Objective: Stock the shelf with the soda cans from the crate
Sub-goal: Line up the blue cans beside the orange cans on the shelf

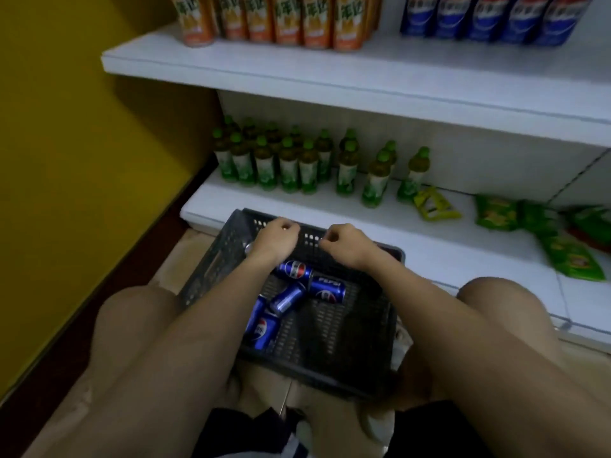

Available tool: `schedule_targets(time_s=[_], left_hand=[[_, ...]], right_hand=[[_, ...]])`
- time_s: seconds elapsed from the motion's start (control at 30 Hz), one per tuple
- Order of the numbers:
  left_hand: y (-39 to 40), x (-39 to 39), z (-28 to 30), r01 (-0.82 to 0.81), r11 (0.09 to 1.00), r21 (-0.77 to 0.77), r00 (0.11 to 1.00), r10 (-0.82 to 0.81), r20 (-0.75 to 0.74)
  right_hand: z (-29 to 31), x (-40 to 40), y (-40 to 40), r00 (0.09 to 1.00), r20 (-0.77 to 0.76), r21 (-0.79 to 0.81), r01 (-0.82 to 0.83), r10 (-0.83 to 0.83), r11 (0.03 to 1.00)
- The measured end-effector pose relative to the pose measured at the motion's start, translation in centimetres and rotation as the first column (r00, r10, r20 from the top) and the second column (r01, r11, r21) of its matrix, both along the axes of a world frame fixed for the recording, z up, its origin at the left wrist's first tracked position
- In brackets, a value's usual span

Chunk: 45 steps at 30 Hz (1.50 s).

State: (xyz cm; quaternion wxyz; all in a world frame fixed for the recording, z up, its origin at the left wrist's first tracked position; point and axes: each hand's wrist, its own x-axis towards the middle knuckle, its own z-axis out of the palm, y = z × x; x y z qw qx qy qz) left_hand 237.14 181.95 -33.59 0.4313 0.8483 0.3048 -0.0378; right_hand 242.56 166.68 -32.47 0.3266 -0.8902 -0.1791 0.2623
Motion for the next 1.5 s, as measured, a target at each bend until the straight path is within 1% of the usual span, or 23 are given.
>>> schedule_targets(time_s=[0.1,0.17,0.23,0.3,0.4,0.47,0.53,0.57,0.67,0.73,0.8,0.83,0.9,1.03,1.13,1.17,1.2,1.33,1.43,1.5], left_hand=[[2.4,-1.8,-5.0,-0.098,0.994,-0.054,0.990,0.092,-0.105],[3.7,-3.0,-8.2,-0.142,0.987,-0.080,0.975,0.125,-0.182],[4.6,-4.2,-11.3,-0.184,0.976,-0.117,0.957,0.151,-0.249],[5.5,-4.9,-14.3,-0.207,0.969,-0.135,0.930,0.152,-0.335],[6.2,-5.4,-18.0,-0.221,0.966,-0.132,0.885,0.142,-0.443],[6.2,-5.7,-19.5,-0.196,0.973,-0.122,0.868,0.114,-0.483],[6.5,-5.7,-21.4,-0.167,0.980,-0.109,0.839,0.083,-0.539],[6.8,-5.8,-22.5,-0.173,0.977,-0.125,0.822,0.073,-0.565],[7.6,-6.3,-25.3,-0.167,0.980,-0.109,0.762,0.058,-0.645],[7.8,-6.4,-26.4,-0.142,0.988,-0.064,0.701,0.055,-0.711],[8.1,-6.5,-27.5,-0.148,0.988,-0.040,0.683,0.072,-0.727],[8.3,-6.5,-28.1,-0.163,0.986,-0.028,0.686,0.093,-0.721],[8.5,-6.7,-29.2,-0.174,0.985,0.007,0.714,0.131,-0.687],[8.4,-6.7,-30.2,-0.151,0.988,0.021,0.707,0.123,-0.696],[8.2,-6.6,-29.8,-0.153,0.988,-0.014,0.701,0.099,-0.706],[8.1,-6.6,-29.3,-0.158,0.987,-0.025,0.703,0.095,-0.704],[8.0,-6.6,-28.7,-0.164,0.986,-0.028,0.710,0.098,-0.697],[6.6,-6.1,-24.1,-0.133,0.991,0.016,0.777,0.114,-0.618],[4.8,-5.4,-19.0,-0.126,0.992,-0.009,0.853,0.104,-0.511],[3.1,-5.1,-15.2,-0.108,0.994,-0.022,0.906,0.089,-0.413]], right_hand=[[-5.4,-2.1,2.1,0.989,-0.145,-0.029,-0.031,0.026,0.999],[-9.5,-3.5,3.4,0.970,-0.233,-0.063,-0.084,0.067,0.994],[-12.9,-4.9,4.3,0.935,-0.337,-0.084,-0.144,0.108,0.986],[-16.1,-6.1,5.2,0.888,-0.450,-0.072,-0.136,0.090,0.988],[-20.4,-7.9,6.2,0.821,-0.571,-0.067,-0.009,-0.031,0.998],[-22.7,-8.8,7.0,0.765,-0.633,-0.078,0.095,-0.123,0.992],[-25.5,-9.2,8.7,0.706,-0.683,-0.039,0.220,-0.187,0.975],[-27.1,-9.5,9.7,0.686,-0.696,-0.025,0.269,-0.210,0.963],[-32.2,-10.8,12.4,0.601,-0.743,-0.109,0.325,-0.294,0.940],[-33.0,-11.0,14.2,0.510,-0.762,-0.213,0.384,-0.399,0.898],[-34.9,-10.7,15.7,0.463,-0.700,-0.332,0.462,-0.543,0.822],[-35.7,-10.6,16.1,0.458,-0.671,-0.347,0.500,-0.582,0.794],[-37.8,-10.9,16.9,0.442,-0.668,-0.326,0.549,-0.599,0.770],[-42.8,-11.9,16.5,0.487,-0.670,-0.274,0.539,-0.560,0.796],[-38.1,-10.6,14.6,0.525,-0.699,-0.222,0.485,-0.485,0.846],[-34.9,-10.0,13.7,0.537,-0.715,-0.187,0.470,-0.448,0.862],[-33.0,-9.6,12.7,0.538,-0.741,-0.142,0.459,-0.401,0.877],[-26.1,-8.1,8.1,0.581,-0.789,0.054,0.388,-0.198,0.920],[-20.2,-6.5,4.7,0.553,-0.826,0.099,0.342,-0.115,0.935],[-16.1,-5.8,2.2,0.525,-0.845,0.116,0.359,-0.098,0.926]])
